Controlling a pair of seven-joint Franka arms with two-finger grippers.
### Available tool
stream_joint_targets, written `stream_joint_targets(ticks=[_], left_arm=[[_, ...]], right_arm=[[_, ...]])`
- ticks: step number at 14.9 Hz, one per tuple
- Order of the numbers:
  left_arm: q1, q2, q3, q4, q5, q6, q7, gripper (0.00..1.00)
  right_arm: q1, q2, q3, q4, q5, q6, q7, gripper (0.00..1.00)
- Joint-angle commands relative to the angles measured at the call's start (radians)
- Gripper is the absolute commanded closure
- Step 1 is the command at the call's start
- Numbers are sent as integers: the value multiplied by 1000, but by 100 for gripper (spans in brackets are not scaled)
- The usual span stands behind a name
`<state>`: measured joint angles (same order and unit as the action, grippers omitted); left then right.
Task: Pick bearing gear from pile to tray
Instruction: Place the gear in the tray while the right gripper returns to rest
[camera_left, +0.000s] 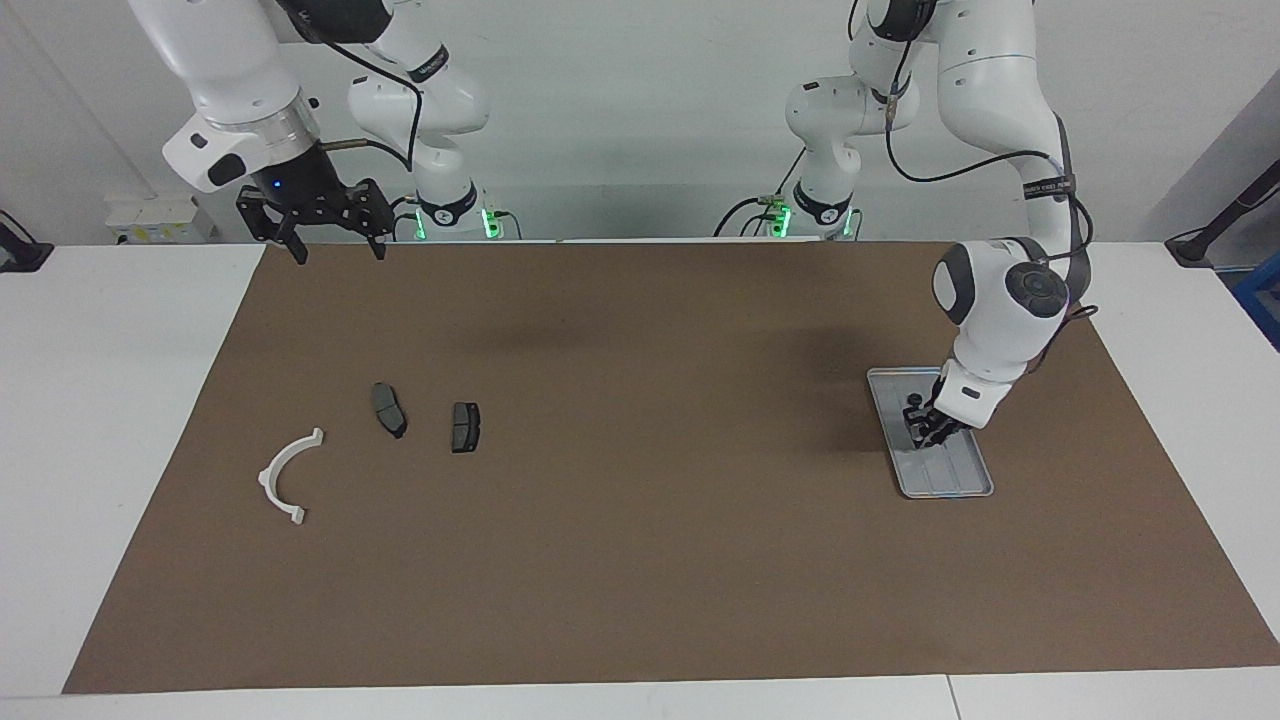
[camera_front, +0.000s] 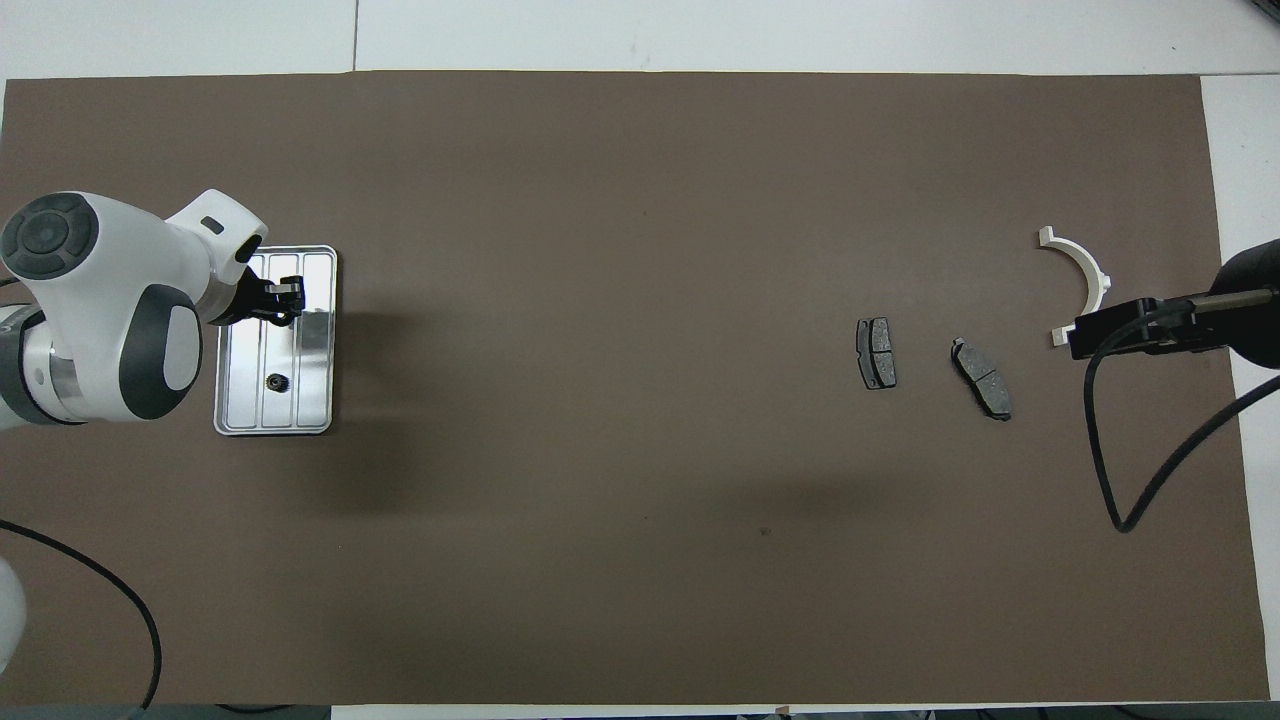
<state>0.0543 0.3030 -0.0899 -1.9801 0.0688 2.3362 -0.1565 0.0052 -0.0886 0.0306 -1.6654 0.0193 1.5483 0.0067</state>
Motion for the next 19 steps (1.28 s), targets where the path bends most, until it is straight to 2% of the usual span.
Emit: stream_joint_targets(ticks=[1,16,18,19], left_arm=[[21,-2,-8,-9,-15,35,29,90],[27,19,-5,-26,-15,77,35,88],[35,19,-7,-37,-15,87,35,79],[35,18,-5,-40,-15,89,35,67]], right_arm=[[-11,-8,8,-11,1,13,10,0],[-17,-8,6,-13,-41,13,9,0],[-17,-8,6,-13,-41,13,9,0],[-17,-8,6,-13,-41,13,9,0]])
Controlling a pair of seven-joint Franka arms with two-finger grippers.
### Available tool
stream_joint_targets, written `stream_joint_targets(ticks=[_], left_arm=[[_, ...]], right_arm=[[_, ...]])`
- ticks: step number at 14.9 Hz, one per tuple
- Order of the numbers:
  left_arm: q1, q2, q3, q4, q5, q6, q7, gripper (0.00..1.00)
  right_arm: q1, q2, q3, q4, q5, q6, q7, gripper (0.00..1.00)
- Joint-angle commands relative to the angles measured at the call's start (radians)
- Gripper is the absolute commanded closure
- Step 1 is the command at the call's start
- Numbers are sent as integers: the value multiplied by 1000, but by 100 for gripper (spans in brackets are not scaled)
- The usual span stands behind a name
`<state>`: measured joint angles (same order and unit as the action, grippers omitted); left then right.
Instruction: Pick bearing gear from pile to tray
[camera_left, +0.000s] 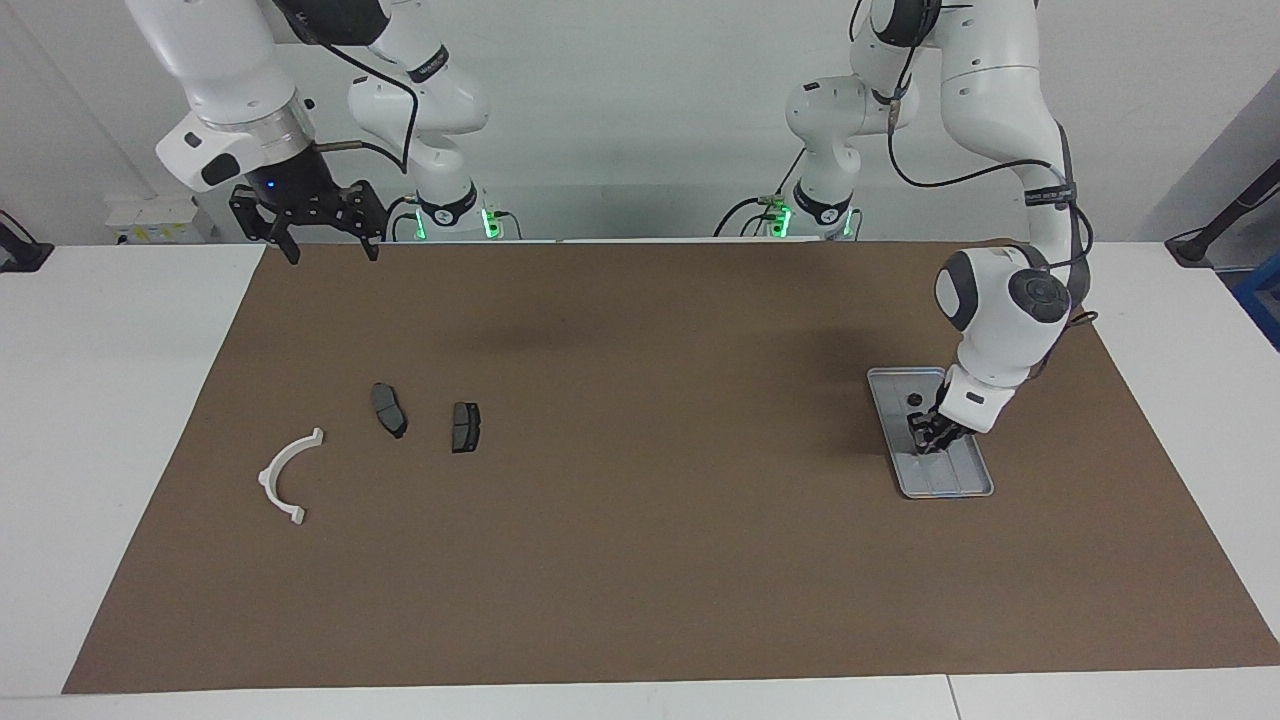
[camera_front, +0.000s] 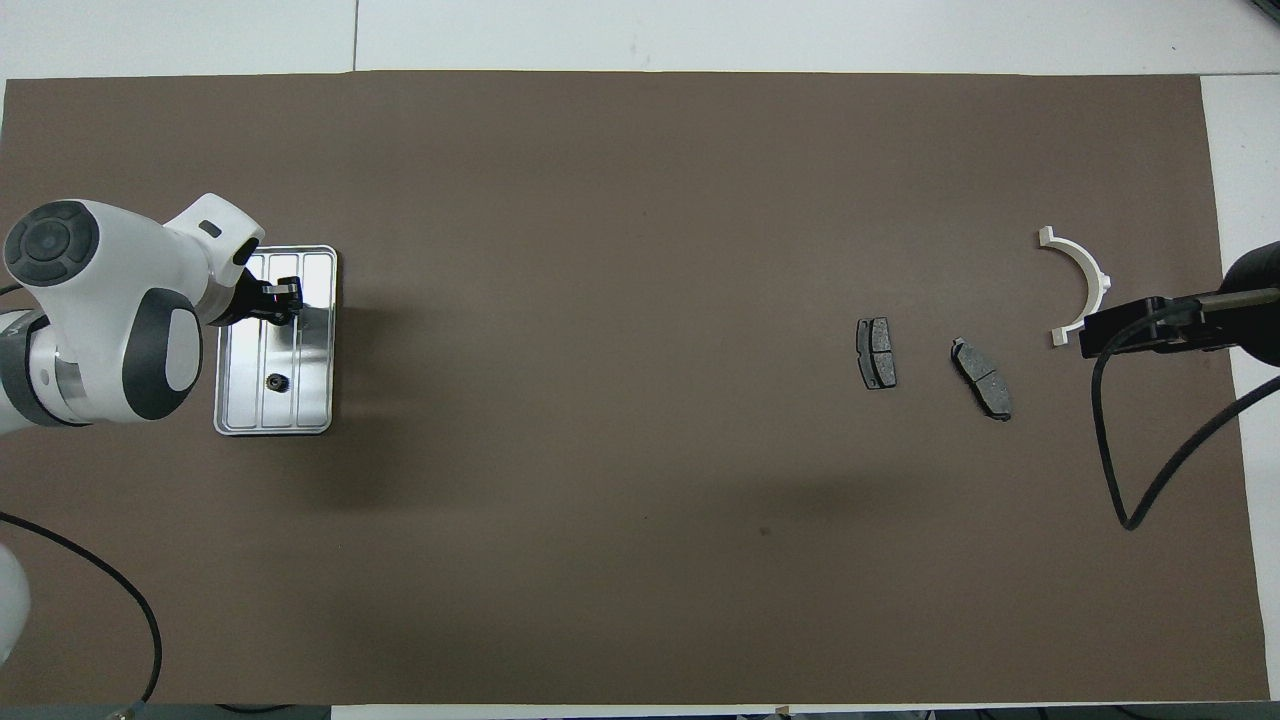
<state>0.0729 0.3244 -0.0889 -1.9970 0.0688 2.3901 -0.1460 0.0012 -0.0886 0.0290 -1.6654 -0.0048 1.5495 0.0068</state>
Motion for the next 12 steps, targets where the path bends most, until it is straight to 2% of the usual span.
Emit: stream_joint_targets(ticks=[1,2,3,4,5,7,12], left_arm=[[16,-4,-6,-25,-15,37,25,60],[16,-4,-8,-26,-15,37,25,50],[15,-4,-6,-29,-15,37,25,24],[16,-4,-6,-25,-15,29,25,7],[16,-5,-8,-14,-15,17,23,0],[18,-43,-8,-3,-15,-35,23,0],[18,-218,-3,99,-15,-372,23,0]], right_arm=[[-13,-8,8,-13,-17,12,7,0],[-13,-8,8,-13,-17,12,7,0],[-13,-8,8,-13,-17,12,7,0],[-13,-8,8,-13,-17,12,7,0],[-13,-8,8,-13,-17,11,7,0],[-13,-8,8,-13,-17,11,7,0],[-13,-8,9,-13,-17,11,7,0]])
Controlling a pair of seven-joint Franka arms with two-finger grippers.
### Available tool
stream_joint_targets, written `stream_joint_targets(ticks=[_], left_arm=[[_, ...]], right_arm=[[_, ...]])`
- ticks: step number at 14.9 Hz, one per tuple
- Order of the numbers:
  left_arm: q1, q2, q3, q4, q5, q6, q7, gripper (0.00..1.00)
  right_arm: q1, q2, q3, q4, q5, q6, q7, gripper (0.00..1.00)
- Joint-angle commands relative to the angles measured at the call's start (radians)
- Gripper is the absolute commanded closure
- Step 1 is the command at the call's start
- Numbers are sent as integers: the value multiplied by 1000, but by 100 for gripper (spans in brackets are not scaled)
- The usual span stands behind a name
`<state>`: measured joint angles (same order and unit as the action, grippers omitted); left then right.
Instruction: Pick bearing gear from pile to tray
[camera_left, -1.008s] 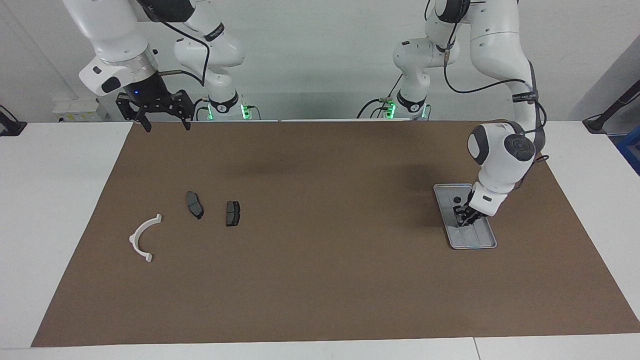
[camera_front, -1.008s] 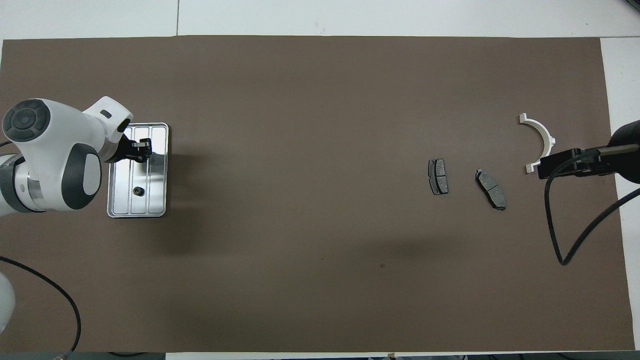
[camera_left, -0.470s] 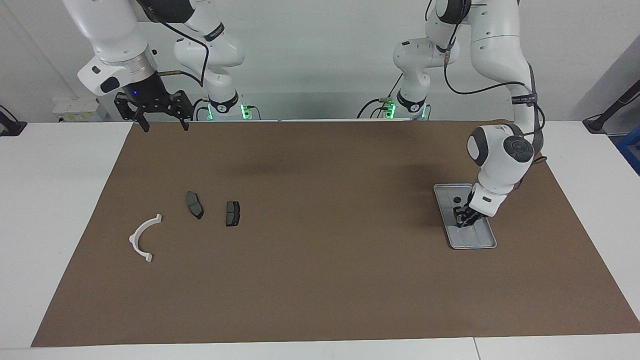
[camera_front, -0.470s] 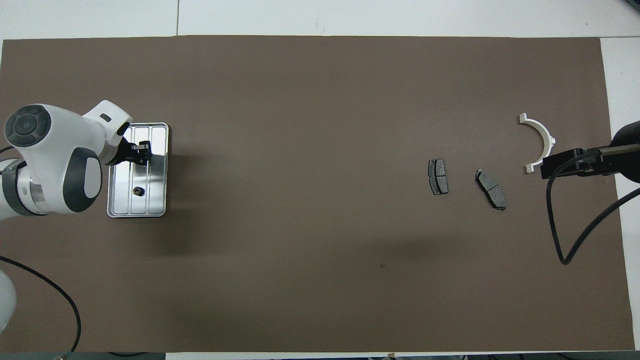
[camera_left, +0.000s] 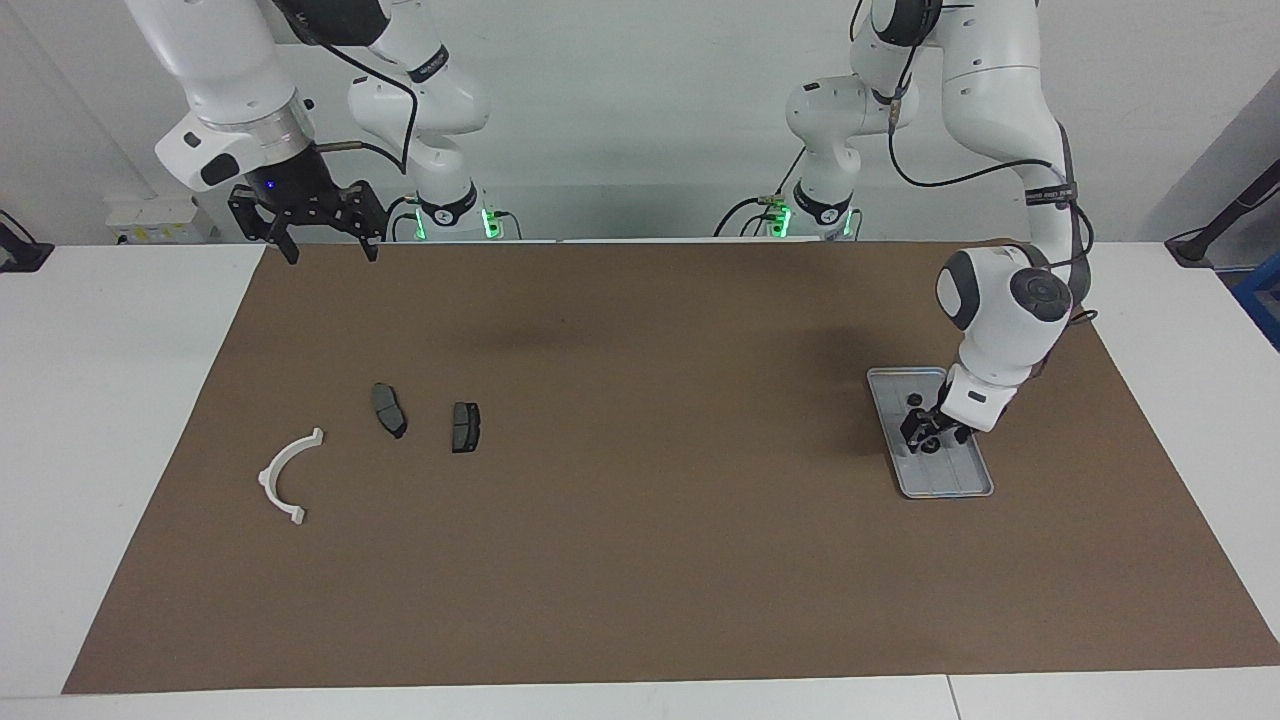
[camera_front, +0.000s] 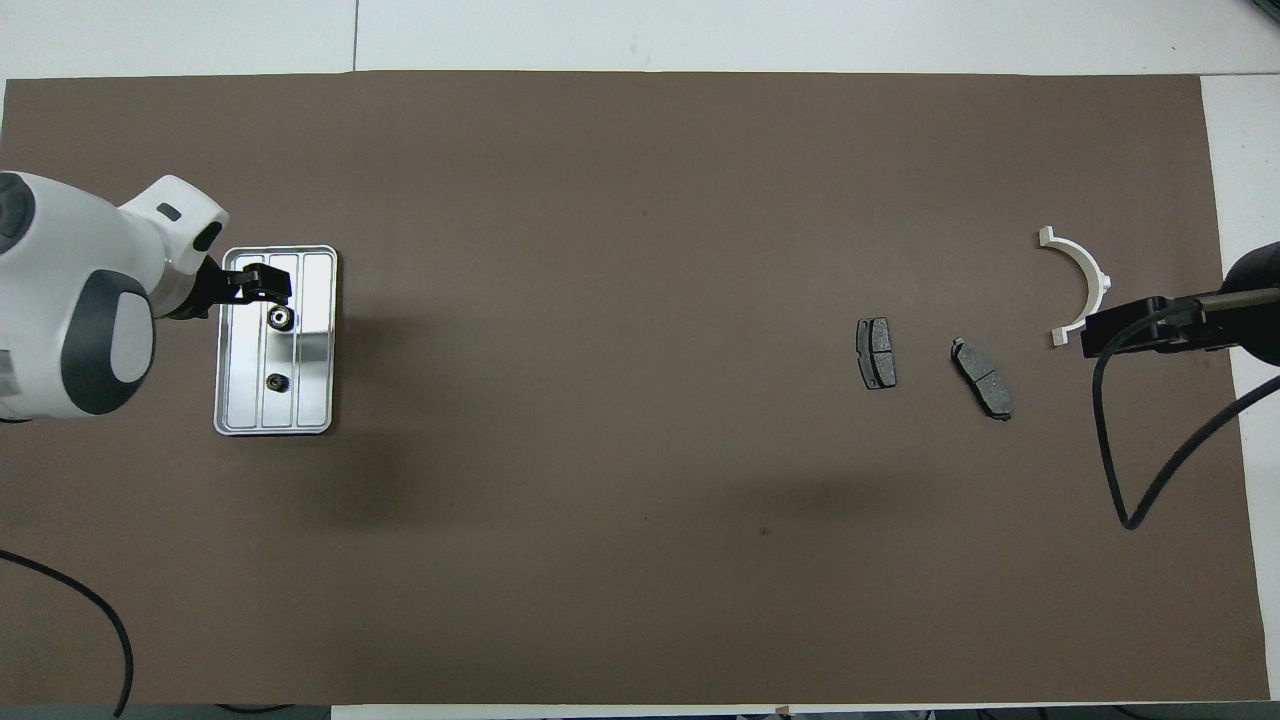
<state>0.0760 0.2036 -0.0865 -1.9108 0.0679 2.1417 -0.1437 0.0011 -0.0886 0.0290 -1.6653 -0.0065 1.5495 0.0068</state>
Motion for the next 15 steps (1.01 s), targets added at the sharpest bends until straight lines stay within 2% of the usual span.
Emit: stream_joint_targets(ticks=[1,5,8,12,13,15], left_arm=[[16,-136,-2,28,-14,-179,21,0],[14,-288,-2,41,-17,-341,21,0],[1,-328,-4,13,-19,-356,10,0],[-22,-314,7,28,-31,-332,7,0],[-28,-296,10,65,-58,-347,7,0],[-28,-200,25,259,-85,-461,9,0]], right_arm=[[-13,-8,9,-13,-15,11,7,0],[-13,-10,9,-13,-13,11,7,0],[-13,-10,9,-11,-15,11,7,0],[-13,-11,9,-13,-15,11,7,0],[-13,-11,9,-13,-13,9,7,0],[-13,-11,8,-11,-13,10,6,0]])
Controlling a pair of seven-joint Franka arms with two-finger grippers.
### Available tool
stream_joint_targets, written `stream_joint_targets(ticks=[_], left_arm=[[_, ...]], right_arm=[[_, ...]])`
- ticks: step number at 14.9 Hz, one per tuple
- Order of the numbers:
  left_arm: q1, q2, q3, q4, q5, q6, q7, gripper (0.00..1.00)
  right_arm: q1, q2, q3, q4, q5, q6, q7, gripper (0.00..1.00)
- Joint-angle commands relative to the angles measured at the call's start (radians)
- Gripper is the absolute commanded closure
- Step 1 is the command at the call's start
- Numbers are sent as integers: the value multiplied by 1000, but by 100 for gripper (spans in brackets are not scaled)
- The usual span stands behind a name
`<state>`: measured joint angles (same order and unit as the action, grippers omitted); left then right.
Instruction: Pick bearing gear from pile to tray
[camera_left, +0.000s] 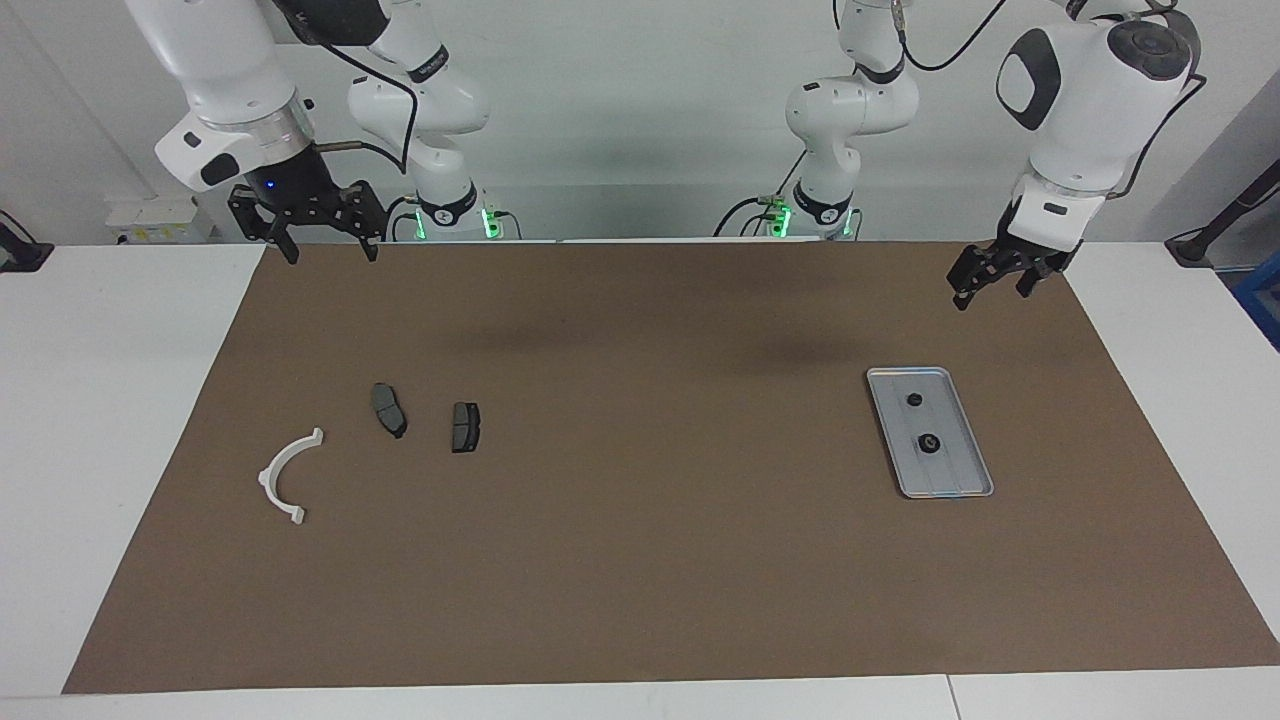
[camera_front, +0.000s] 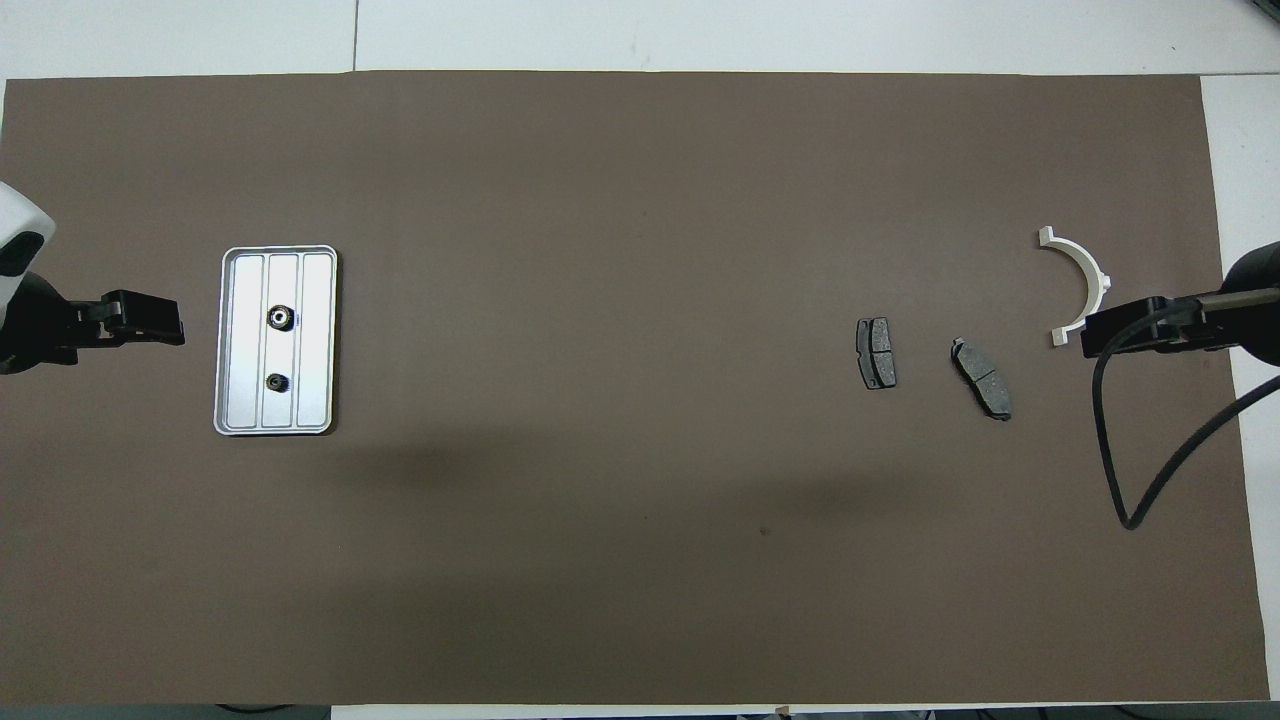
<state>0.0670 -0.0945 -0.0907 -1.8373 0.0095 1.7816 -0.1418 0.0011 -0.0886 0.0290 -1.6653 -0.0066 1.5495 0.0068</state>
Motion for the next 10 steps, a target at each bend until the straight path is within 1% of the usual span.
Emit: stream_joint_targets(ticks=[1,2,3,5,6,7,10], left_arm=[[-19,154,32,304,-25,-182,7,0],[-21,188,32,370,-20,-247,7,0],[-47,203,37,397,-16,-298,14,0],[-99,190,65,391,3,-271,21,0],[-92,184,65,391,-3,-274,22,0],[-85,156,65,386,-3,-269,28,0],[-69,119,65,372,-6,-284,80,0]], right_arm=[[-13,-11,8,-13,-13,9,6,0],[-13,-13,8,-13,-13,9,6,0],[-13,-13,8,-13,-13,9,6,0],[-12,-13,8,-11,-13,9,6,0],[-13,-13,8,-11,-13,9,6,0],[-13,-13,8,-11,-13,9,6,0],[-15,-13,6,-13,-13,9,4,0]])
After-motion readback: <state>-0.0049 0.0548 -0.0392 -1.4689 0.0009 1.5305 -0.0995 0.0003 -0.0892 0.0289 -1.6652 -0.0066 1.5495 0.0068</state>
